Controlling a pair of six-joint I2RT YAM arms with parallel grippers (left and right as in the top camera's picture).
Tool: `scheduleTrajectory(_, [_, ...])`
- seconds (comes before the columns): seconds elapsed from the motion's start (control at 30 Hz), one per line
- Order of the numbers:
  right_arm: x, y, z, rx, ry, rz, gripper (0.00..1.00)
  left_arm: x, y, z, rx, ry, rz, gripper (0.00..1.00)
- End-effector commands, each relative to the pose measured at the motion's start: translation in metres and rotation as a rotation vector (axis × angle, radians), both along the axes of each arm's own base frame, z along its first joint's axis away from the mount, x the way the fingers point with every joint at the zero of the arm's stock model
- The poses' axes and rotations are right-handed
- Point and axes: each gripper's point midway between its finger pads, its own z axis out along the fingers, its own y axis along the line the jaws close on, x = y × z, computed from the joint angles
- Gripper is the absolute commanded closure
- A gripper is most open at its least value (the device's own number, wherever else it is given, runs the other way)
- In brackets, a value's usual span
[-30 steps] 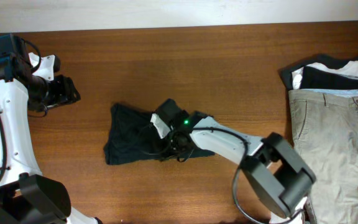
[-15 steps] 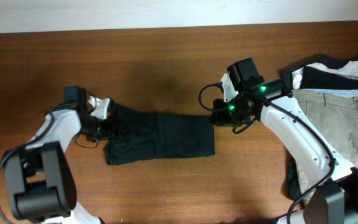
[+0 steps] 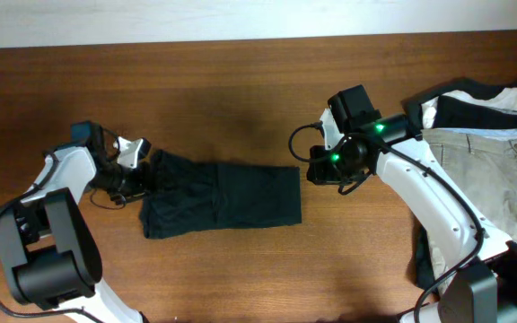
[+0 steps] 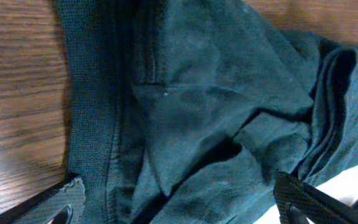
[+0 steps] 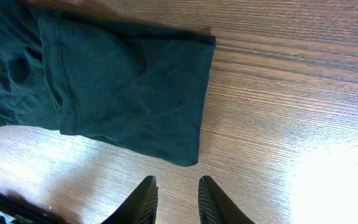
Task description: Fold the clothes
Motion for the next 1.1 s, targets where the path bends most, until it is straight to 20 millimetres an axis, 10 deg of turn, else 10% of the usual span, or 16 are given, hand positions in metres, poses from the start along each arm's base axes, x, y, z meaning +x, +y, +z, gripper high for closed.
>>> scheduleTrajectory(0.0, [0.001, -0.006, -0.002, -0.03, -0.005, 0.004, 0.73, -0.013, -0.018, -0.023, -0.13, -0.004, -0.105, 0.04])
scheduleTrajectory(0.1, [0.001, -0.006, -0.002, -0.03, -0.007, 0.006, 0.73, 0.001, -0.016, 0.02, -0.139, -0.079, -0.172, 0.04])
scheduleTrajectory(0.2, [0.0, -0.006, -0.002, -0.034, -0.009, 0.024, 0.73, 0.0, 0.002, 0.021, -0.084, -0.075, -0.146, 0.02])
scheduleTrajectory(0.3, [0.0, -0.006, -0.002, -0.035, -0.008, 0.023, 0.73, -0.001, 0.062, 0.009, 0.003, -0.043, 0.037, 0.01])
scheduleTrajectory(0.43, [-0.001, -0.006, -0.002, -0.035, -0.007, 0.023, 0.73, -0.013, 0.027, -0.038, -0.07, 0.054, -0.049, 0.04])
scheduleTrajectory(0.73, [-0.002, -0.007, -0.003, -0.036, -0.002, 0.023, 0.73, -0.028, -0.003, -0.054, -0.096, 0.131, -0.125, 0.89])
scheduleTrajectory(0.93, [0.003, -0.019, -0.005, -0.078, -0.011, -0.004, 0.73, 0.024, 0.025, 0.049, -0.032, 0.116, -0.11, 1.0])
scheduleTrajectory(1.07, [0.008, -0.038, -0.004, -0.062, 0.006, -0.069, 0.74, 0.053, 0.005, 0.128, 0.006, 0.01, -0.184, 1.0])
